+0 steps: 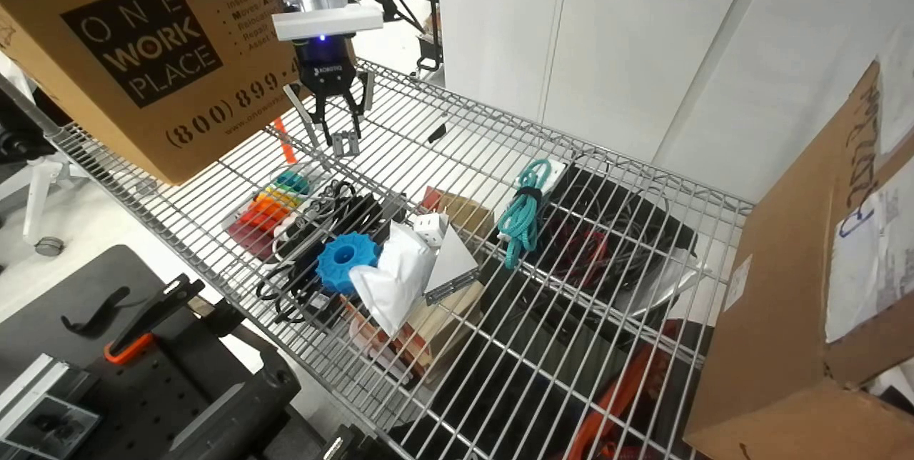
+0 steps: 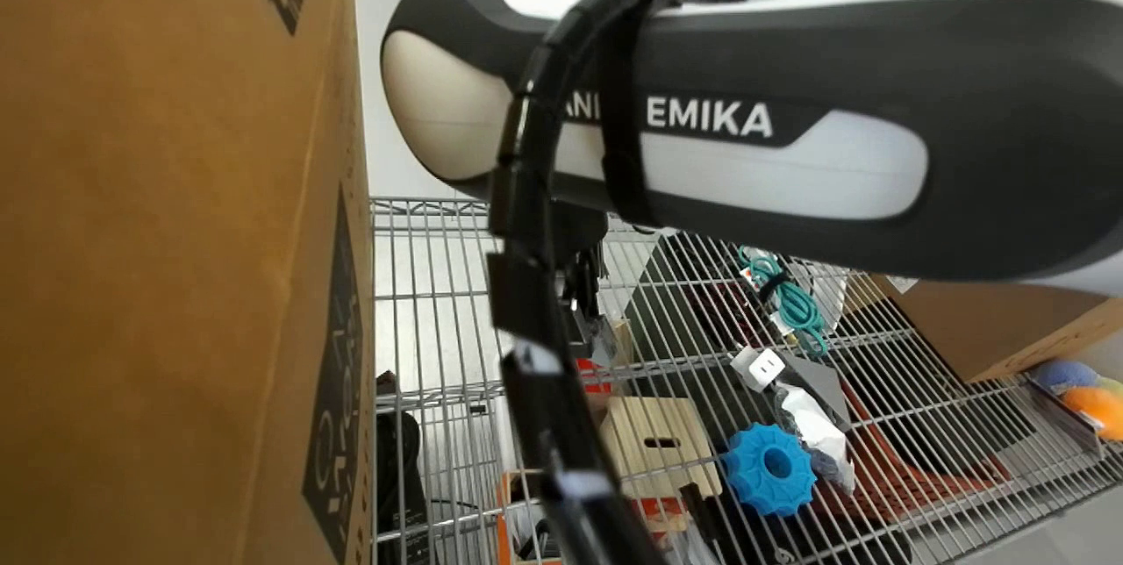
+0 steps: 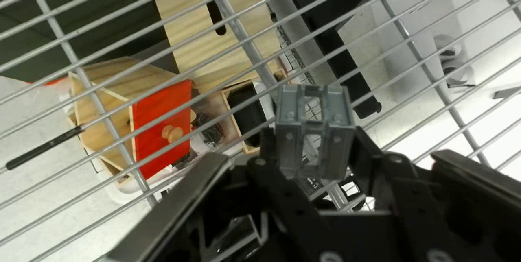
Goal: Move the gray object to the left
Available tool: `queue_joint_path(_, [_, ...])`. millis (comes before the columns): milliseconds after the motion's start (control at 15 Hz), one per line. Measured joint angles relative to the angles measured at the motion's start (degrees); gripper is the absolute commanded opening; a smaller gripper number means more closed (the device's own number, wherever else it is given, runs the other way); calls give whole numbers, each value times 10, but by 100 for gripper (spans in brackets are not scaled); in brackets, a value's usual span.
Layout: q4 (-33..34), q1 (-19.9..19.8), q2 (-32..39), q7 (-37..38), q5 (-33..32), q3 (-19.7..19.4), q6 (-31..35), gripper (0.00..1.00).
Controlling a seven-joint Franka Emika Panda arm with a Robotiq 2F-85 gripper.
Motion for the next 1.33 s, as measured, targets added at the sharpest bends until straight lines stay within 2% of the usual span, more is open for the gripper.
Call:
queue_joint_path(600, [-7,21,20,-129,-11,3,3,22])
queue_joint_path(667, [-7,20,20,-141,-11,3,4,72])
queue_joint_path(733, [-8,20,20,-151,-12,3,4,73])
queue_joint_path(1000, [-8,20,20,-164,-11,3,3,99])
queue_joint_path(1333, [-6,19,18,-169,-11,3,2,100])
